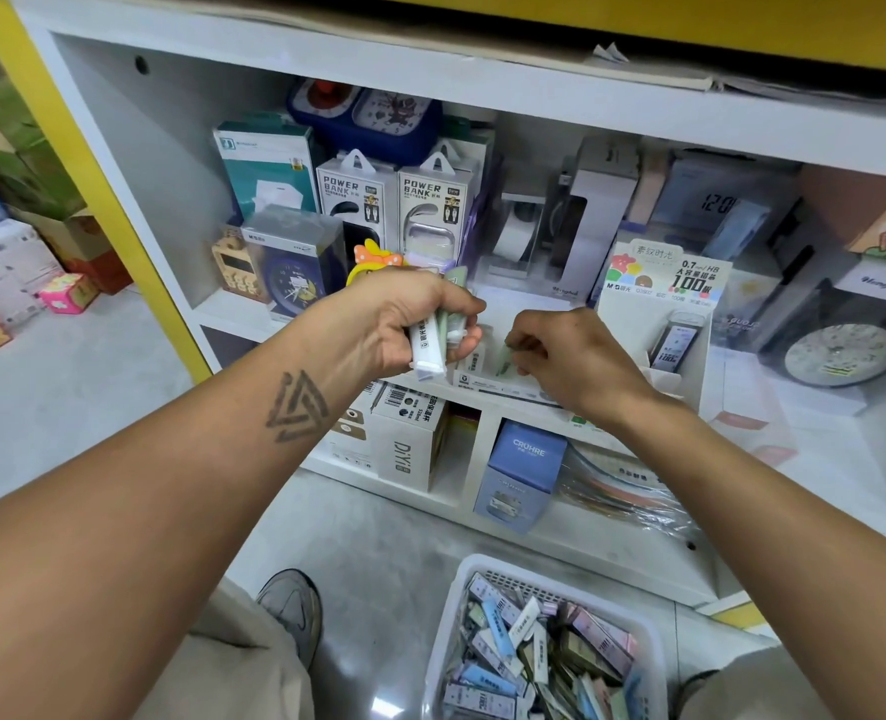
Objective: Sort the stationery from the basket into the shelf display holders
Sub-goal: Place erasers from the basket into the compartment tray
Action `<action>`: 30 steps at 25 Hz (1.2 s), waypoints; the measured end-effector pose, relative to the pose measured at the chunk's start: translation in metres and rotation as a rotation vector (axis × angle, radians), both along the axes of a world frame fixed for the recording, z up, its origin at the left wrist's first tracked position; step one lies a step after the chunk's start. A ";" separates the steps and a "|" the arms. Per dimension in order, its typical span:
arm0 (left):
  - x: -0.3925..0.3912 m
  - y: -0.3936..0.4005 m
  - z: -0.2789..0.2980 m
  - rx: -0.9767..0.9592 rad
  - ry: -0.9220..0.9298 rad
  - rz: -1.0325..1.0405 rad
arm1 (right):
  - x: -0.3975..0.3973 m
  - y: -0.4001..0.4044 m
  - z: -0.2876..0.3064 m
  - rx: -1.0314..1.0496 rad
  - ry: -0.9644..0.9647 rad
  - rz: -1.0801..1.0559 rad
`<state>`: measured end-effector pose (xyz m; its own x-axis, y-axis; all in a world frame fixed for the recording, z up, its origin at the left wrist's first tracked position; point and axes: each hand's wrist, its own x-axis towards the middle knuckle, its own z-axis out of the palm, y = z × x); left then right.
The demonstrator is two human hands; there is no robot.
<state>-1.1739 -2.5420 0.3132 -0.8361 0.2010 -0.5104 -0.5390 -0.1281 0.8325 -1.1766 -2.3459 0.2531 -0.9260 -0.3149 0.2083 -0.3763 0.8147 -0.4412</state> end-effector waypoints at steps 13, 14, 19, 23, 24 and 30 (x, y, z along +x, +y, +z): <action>0.002 0.008 -0.003 -0.045 -0.032 -0.089 | 0.008 -0.022 -0.006 -0.096 -0.182 -0.070; 0.002 0.008 -0.003 -0.044 -0.035 -0.109 | 0.008 -0.021 -0.003 -0.106 -0.182 -0.073; 0.007 0.013 -0.003 -0.063 0.001 -0.255 | 0.003 -0.012 0.031 -0.700 -0.285 -0.195; 0.011 0.019 -0.004 -0.090 0.075 -0.330 | 0.009 -0.010 0.033 -0.817 -0.481 -0.177; 0.011 0.019 -0.004 -0.080 0.057 -0.336 | 0.009 -0.006 0.034 -0.898 -0.507 -0.196; 0.004 0.011 -0.005 0.019 -0.015 -0.221 | 0.002 0.020 0.045 -1.230 -0.497 -0.202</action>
